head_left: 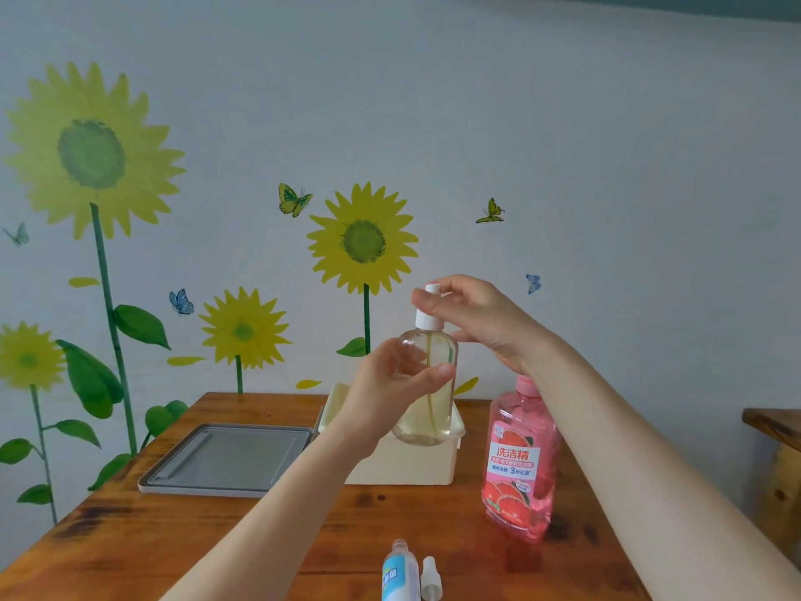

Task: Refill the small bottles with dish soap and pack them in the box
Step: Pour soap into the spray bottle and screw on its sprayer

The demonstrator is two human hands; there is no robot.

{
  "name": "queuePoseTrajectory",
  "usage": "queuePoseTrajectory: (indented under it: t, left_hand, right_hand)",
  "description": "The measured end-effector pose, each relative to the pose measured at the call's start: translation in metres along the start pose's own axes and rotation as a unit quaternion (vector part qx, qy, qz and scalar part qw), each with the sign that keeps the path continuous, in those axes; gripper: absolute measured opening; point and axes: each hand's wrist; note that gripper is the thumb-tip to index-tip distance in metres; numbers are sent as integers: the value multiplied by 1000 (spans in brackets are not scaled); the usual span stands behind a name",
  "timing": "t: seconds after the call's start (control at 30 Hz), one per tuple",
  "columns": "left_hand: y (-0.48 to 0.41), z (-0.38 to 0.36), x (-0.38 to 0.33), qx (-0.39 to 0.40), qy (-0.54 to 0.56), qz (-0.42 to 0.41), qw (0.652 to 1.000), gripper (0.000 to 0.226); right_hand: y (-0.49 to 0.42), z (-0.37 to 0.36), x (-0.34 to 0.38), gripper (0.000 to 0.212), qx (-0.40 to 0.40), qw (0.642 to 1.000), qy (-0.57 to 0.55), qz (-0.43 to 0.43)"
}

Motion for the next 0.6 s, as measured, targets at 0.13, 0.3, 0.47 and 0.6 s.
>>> queuePoseTrajectory:
  t: [0.13,0.3,0.47,0.6]
  left_hand:
    - [-1,4,1,-8,-8,-2,1000,39]
    - [3,3,2,5,-4,-4,1000,52]
    - [3,4,2,10,-12,-10,1000,41]
    - [4,2,1,17,8,-10,1000,55]
  right_hand:
    - [3,2,0,32,13,998,-41,47]
    - [4,-2,-1,37,16,999,-2,28]
    - [6,-3,-1,25,0,997,13,80]
    - [3,-5,-3,47,13,1000,5,25]
Point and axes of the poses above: each hand's wrist, its own y-axis away from the middle knuckle, its own z-axis out of the back of the hand, x = y × z, and after that the axes turned 3 degrees about z, right-handed
